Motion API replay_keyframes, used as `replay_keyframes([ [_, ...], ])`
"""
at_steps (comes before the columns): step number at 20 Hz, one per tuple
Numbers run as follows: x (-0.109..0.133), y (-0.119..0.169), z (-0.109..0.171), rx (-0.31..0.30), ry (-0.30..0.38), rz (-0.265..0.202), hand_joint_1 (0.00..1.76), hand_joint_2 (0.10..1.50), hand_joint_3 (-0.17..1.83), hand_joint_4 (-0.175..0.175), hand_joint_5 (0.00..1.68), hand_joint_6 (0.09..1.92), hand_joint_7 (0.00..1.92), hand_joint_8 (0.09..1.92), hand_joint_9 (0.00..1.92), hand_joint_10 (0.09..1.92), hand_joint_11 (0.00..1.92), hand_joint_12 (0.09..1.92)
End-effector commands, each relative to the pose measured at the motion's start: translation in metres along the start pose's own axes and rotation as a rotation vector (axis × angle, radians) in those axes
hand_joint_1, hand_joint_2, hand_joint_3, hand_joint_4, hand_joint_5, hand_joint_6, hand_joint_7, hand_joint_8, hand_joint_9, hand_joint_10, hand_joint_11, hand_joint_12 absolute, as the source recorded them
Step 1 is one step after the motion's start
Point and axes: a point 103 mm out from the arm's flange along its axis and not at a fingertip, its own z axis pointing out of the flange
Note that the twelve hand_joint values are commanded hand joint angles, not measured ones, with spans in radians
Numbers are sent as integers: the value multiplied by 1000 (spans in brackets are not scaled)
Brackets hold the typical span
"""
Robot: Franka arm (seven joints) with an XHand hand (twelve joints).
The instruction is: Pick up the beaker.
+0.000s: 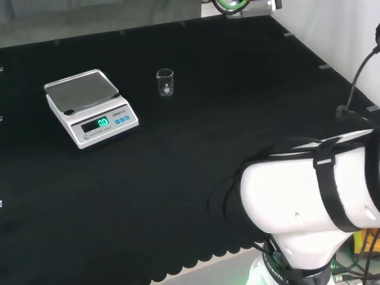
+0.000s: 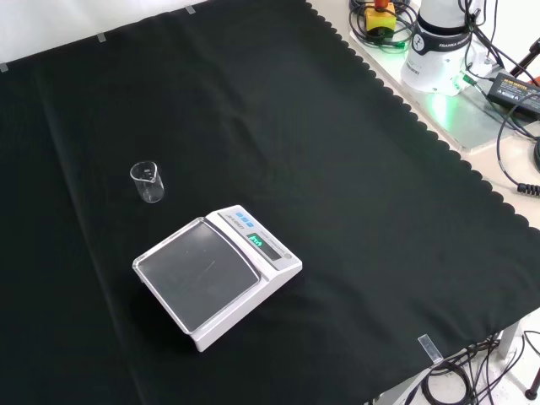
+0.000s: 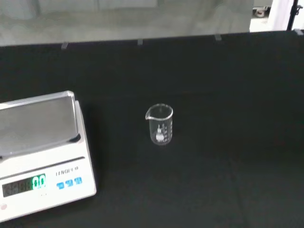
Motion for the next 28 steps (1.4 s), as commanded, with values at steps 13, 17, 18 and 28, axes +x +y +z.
replay_keyframes([
  [13,-25,196,110,-129,190,92,233,948,208,-45,271,87,9,709,6,803,0,1479],
  [17,-23,228,133,-92,202,86,254,951,201,-52,296,87,27,742,24,823,0,1500],
  [18,-21,237,140,-75,208,84,259,951,200,-54,300,87,32,747,27,825,0,1502],
  [28,-4,290,199,29,226,34,288,943,190,-58,311,87,43,768,33,833,0,1515],
])
